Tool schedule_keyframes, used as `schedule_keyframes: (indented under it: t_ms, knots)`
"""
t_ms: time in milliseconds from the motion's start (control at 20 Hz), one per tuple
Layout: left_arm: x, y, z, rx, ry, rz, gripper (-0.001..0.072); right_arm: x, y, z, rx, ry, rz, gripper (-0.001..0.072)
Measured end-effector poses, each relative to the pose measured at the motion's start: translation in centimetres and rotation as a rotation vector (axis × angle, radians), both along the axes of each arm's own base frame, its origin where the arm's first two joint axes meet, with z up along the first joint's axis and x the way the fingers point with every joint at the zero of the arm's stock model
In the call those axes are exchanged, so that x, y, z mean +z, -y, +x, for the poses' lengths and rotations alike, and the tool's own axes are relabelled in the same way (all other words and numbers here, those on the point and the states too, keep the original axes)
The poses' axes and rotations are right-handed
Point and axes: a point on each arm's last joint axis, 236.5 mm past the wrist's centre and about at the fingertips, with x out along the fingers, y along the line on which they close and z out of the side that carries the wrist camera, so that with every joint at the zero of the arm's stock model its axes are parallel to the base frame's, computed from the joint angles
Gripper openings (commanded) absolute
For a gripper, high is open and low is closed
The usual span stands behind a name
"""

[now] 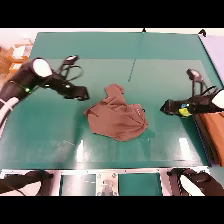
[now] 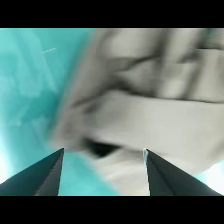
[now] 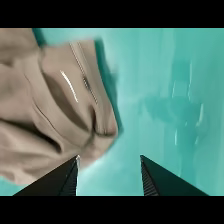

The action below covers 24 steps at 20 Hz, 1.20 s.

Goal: Fold the shirts.

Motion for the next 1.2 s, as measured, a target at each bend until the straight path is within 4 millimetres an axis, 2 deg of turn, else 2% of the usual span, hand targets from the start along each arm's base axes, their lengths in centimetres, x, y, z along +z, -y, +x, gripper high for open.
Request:
schedule_keyframes:
  t_ms: [50, 150, 350, 450, 550, 600, 650, 750, 850, 950, 1100, 1150, 1200]
  knots:
    - [-0.9, -1.1, 0.2, 0.032, -0.023, -0.019, 0.0572, -1.4, -0.3, -0.8, -0.005, -0.039, 0.016, 0.0456]
    - [-2.9, -2.0, 0.9, 0.073, -0.050, -0.068, 0.0572, -4.3, -1.3, -2.3, -0.024, -0.113, 0.070, 0.0454]
    - [-6.7, -0.2, 2.1, 0.100, -0.127, -0.233, 0.0571, -9.5, -4.0, -4.8, -0.066, -0.242, 0.211, 0.0423]
    - [-7.2, 0.9, 3.5, 0.122, -0.120, -0.322, 0.0571, -11.2, -5.4, -5.1, -0.081, -0.279, 0.277, 0.0421]
    - [-7.3, 1.7, 4.5, 0.133, -0.110, -0.380, 0.0570, -12.3, -6.9, -4.6, -0.094, -0.290, 0.338, 0.0330]
    - [-7.2, 1.9, 5.1, 0.141, -0.099, -0.399, 0.0571, -12.7, -7.5, -4.1, -0.101, -0.285, 0.364, 0.0219]
    - [-7.4, 2.0, 5.4, 0.144, -0.092, -0.407, 0.0570, -13.0, -7.9, -3.6, -0.106, -0.279, 0.382, 0.0011]
    - [-7.4, 2.3, 5.9, 0.145, -0.077, -0.413, 0.0570, -13.1, -8.2, -2.6, -0.103, -0.255, 0.405, 0.0012]
    - [-7.8, 2.4, 5.7, 0.129, -0.077, -0.403, 0.0571, -12.7, -7.0, -1.0, -0.114, -0.214, 0.401, 0.0012]
    - [-8.2, 1.5, 5.2, 0.111, -0.097, -0.381, 0.0570, -12.1, -4.6, 0.5, -0.138, -0.181, 0.385, 0.0013]
    - [-9.7, -0.9, 2.9, 0.082, -0.191, -0.304, 0.0568, -11.4, -1.1, 1.5, -0.180, -0.156, 0.369, 0.0012]
    - [-10.2, -1.6, 2.1, 0.071, -0.225, -0.274, 0.0529, -11.3, -0.4, 1.7, -0.188, -0.151, 0.367, 0.0013]
    - [-10.5, -1.9, 1.3, 0.062, -0.252, -0.252, 0.0531, -11.2, 0.1, 1.7, -0.193, -0.149, 0.367, 0.0013]
